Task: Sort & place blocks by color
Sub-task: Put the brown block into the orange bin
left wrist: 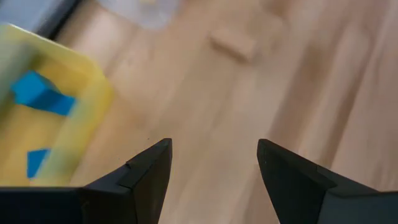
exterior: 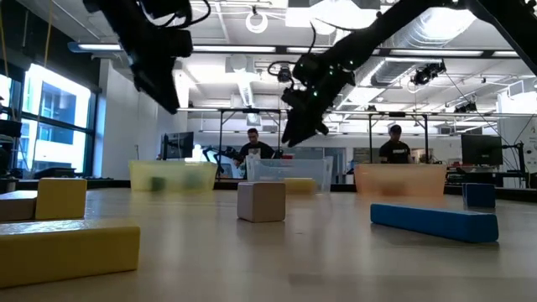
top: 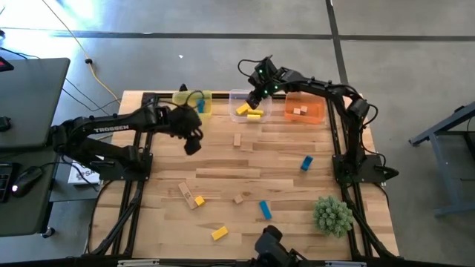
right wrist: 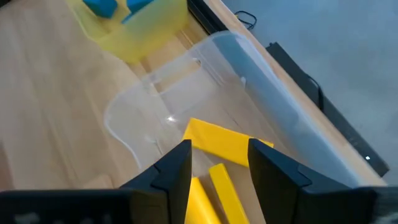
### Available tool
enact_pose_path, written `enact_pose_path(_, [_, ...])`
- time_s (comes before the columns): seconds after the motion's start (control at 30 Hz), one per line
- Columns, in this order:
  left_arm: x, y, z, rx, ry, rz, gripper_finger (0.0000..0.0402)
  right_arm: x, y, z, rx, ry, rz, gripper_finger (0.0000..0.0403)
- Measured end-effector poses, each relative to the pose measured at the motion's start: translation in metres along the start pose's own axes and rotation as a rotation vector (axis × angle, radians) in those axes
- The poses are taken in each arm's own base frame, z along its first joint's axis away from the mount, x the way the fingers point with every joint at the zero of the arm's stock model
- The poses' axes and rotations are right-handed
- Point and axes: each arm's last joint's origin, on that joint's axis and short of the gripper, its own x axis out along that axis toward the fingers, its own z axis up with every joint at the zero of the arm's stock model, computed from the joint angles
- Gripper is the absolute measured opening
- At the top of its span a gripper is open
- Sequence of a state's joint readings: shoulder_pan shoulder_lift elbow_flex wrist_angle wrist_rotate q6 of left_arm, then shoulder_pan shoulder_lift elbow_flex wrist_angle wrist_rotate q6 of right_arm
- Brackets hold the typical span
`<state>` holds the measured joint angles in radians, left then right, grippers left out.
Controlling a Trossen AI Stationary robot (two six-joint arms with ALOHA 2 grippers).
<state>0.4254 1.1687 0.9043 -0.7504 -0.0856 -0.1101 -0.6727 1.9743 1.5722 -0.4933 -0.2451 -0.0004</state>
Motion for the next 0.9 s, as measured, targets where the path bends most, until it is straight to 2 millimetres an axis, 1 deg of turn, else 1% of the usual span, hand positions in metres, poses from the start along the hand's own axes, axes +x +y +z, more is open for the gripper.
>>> enact_pose_path(0.13, [-0.002,-0.009,-0.012,0.143,0.113,-0.018,0.0227,-0.016,0.006,0.016,-0.027,0.015,0.003,0.0145])
enact_pose_path(0.27, [-0.004,-0.016,-0.022,0.3,0.196,-0.047,0.0227,-0.03,0.013,0.031,-0.024,-0.012,0.006,0.0145])
enact_pose_path(0.43, [-0.007,-0.026,-0.032,0.498,0.275,-0.137,0.0227,-0.042,0.025,0.046,-0.01,-0.052,0.015,0.0145])
enact_pose_path(0.57, [-0.01,-0.034,-0.039,0.66,0.311,-0.176,0.0227,-0.045,0.037,0.05,0.013,-0.058,0.03,0.0145])
enact_pose_path(0.73, [-0.012,-0.045,-0.045,0.825,0.316,-0.222,0.0227,-0.042,0.053,0.046,0.063,-0.024,0.053,0.0145])
enact_pose_path(0.9, [-0.006,-0.058,-0.065,0.946,0.359,-0.324,0.0227,-0.038,0.076,0.04,0.043,0.016,0.045,0.0145])
